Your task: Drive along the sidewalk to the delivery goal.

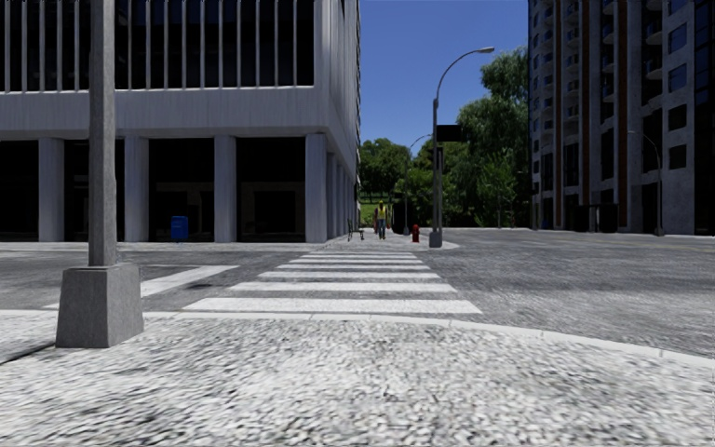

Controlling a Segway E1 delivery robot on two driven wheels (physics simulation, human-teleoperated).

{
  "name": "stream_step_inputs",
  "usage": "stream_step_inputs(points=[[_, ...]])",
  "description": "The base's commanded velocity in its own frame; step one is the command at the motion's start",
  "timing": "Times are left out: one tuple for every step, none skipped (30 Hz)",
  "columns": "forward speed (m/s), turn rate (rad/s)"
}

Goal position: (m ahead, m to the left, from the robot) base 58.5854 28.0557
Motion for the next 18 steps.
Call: stream_step_inputs(points=[[2.00,0.00],[2.00,0.00],[2.00,0.00],[2.00,0.00],[2.00,0.09],[2.00,0.09],[2.00,0.13],[2.00,0.14],[2.00,0.03],[2.00,0.03],[2.00,0.00],[2.00,0.00],[2.00,0.00],[2.00,0.00],[2.00,0.00],[2.00,0.00],[2.00,0.00],[2.00,0.00]])
